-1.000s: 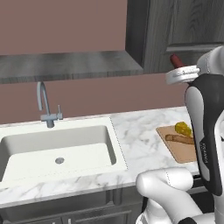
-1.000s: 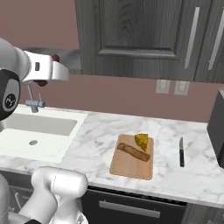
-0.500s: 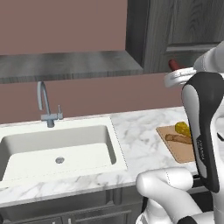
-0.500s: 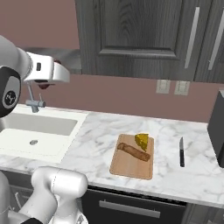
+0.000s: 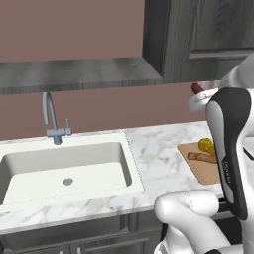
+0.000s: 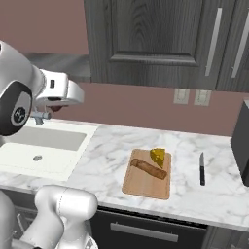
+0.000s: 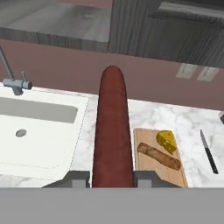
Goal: Retrieve the sausage and cheese from the fridge and place them on the cutting board on the counter.
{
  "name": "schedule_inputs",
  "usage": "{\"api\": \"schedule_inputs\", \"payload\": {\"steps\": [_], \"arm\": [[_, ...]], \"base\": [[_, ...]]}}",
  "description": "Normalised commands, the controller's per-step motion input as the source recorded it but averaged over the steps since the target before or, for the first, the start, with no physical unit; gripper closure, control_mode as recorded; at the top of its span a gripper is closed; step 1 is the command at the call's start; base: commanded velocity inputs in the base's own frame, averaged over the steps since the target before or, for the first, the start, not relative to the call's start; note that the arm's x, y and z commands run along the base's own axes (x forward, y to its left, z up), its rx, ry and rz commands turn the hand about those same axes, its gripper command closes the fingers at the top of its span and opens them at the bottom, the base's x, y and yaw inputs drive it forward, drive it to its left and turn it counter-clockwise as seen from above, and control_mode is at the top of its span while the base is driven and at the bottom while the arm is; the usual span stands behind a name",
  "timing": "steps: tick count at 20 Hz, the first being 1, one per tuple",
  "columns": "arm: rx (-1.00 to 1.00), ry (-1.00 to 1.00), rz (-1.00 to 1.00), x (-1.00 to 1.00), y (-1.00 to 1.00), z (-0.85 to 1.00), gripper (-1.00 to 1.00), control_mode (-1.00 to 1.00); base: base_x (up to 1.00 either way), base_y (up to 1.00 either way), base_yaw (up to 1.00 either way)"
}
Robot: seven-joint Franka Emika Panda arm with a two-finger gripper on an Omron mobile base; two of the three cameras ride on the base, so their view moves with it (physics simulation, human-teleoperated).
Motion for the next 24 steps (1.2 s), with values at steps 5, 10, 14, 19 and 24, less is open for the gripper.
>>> {"api": "schedule_inputs", "payload": {"steps": [5,10,14,19,24], "arm": [[-0.07,0.14,0.01,-0.07,-0.19,-0.62,1.0,-1.0],[-0.13,0.14,0.01,-0.12,-0.25,-0.83,1.0,-1.0],[-0.13,0.16,0.05,0.0,-0.34,-0.9,1.0,-1.0],[-0.08,0.19,0.09,0.04,-0.51,-0.69,1.0,-1.0],[0.0,0.28,0.1,0.26,-0.61,-0.09,1.0,-1.0]], "base": [[0.0,0.0,0.0],[0.0,0.0,0.0],[0.0,0.0,0.0],[0.0,0.0,0.0],[0.0,0.0,0.0]]}}
